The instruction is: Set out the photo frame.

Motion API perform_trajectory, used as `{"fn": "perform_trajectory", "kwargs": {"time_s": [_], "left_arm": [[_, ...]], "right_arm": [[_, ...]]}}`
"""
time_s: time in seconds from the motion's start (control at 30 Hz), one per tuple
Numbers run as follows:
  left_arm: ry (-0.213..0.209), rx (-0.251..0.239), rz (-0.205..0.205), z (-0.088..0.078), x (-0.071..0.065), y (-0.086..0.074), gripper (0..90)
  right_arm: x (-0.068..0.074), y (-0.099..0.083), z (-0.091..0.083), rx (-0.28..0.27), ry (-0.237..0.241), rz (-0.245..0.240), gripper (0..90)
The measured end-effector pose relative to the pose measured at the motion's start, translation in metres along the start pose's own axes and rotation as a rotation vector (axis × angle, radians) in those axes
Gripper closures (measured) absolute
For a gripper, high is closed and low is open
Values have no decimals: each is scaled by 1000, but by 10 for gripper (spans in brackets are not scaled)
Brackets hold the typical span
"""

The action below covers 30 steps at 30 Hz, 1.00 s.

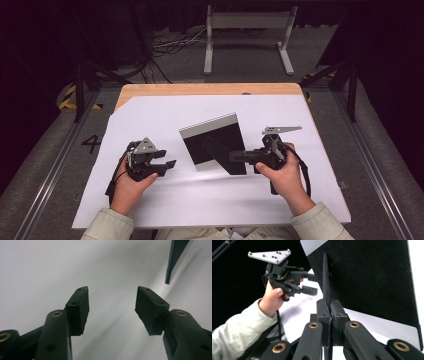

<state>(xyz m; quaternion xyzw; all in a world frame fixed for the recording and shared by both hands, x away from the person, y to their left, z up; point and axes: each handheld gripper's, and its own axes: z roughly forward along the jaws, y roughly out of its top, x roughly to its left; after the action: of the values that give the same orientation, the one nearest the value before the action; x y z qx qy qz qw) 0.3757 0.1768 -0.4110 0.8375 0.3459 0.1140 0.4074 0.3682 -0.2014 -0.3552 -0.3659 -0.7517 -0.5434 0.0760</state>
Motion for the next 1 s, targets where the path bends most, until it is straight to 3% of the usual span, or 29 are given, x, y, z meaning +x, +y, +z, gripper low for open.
{"fn": "perform_trajectory", "kwargs": {"time_s": [0.1,0.2,0.3,0.57,1.0], "left_arm": [[3,1,3,0,0,0,453],[4,-1,4,0,0,0,453],[5,-1,2,1,0,0,453],[7,4,10,1,0,0,449],[5,6,1,2,0,0,446]], "right_arm": [[0,-2,0,-25,-4,-35,877],[0,-5,1,-40,-26,-105,877],[-1,-7,2,-50,-31,-127,877],[-8,-14,4,-73,-63,-164,877],[-17,-23,7,-20,-78,-156,876]]}}
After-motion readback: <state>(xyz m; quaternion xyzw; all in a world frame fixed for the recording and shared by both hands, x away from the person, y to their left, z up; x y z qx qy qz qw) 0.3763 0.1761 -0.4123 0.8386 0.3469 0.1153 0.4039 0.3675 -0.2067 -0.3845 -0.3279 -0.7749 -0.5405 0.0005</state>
